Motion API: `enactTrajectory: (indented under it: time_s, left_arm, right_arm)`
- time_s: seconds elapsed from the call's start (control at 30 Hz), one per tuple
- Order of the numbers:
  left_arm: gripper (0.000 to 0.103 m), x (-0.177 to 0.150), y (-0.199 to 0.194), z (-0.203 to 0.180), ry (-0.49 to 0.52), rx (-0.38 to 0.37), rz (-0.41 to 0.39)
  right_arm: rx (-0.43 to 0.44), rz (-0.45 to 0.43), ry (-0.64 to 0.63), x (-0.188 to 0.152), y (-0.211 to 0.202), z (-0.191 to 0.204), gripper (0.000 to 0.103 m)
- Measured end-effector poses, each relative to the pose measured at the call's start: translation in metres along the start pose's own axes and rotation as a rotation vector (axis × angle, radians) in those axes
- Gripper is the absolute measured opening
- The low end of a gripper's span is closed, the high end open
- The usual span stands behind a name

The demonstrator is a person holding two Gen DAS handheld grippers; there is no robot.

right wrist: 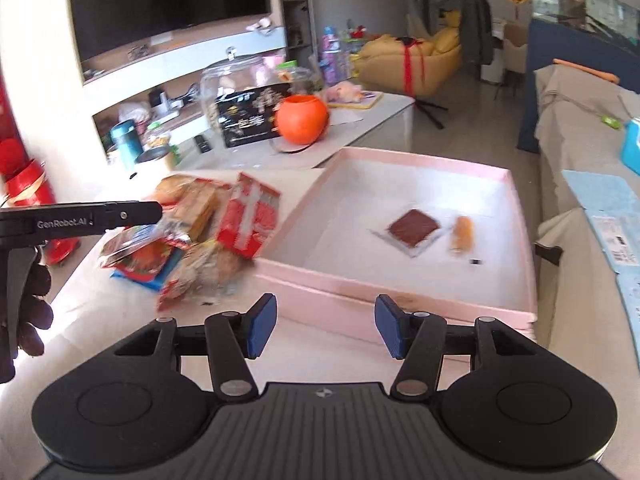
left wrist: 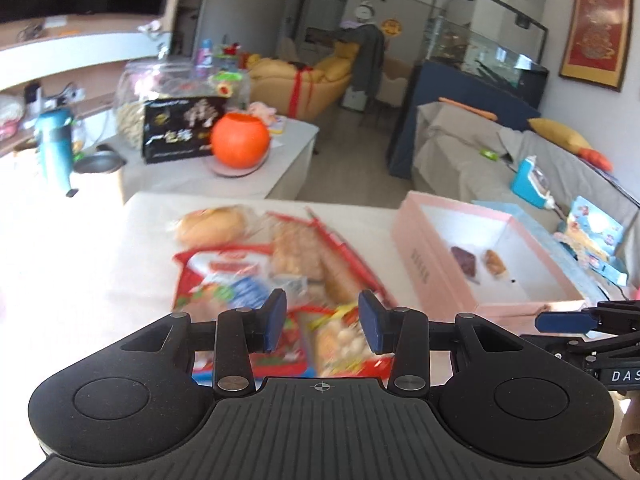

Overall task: Organize snacks
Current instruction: 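Lower the cake and snack into the pink box and open both tools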

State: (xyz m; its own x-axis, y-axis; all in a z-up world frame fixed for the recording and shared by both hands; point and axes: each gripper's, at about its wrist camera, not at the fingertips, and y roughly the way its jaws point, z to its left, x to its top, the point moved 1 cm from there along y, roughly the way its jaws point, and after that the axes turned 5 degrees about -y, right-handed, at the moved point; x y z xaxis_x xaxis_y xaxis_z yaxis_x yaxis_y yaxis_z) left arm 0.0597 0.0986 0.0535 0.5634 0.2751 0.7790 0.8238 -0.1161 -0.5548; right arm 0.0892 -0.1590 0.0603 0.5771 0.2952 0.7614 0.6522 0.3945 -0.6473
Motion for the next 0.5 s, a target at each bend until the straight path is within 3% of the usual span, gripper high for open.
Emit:
enactTrajectory:
  time_s: [0.1, 0.23, 0.37, 0.5]
  left_arm:
    - [0.044, -0.015, -0.010, 0.027, -0.061, 0.041, 0.019]
    - [0.044, -0.031, -0.021, 0.047, -0.124, 0.053, 0.033]
    - [0.044, -0.038, -0.027, 0.046, -0.115, 0.031, 0.049]
    - [0.044, -0.046, -0.022, 0.028, -0.075, -0.056, 0.094]
  right_arm:
    - [0.080, 0.002, -0.052, 0.012, 0.018, 0.040, 0.055]
    - [0.099, -0.020, -0.062, 0.044, 0.051, 0.079, 0.055]
    - [0.014, 0.006, -0.072, 0.091, 0.104, 0.096, 0.053]
    - [-0.032, 0.119, -0.058, 0.112, 0.151, 0.092, 0.047]
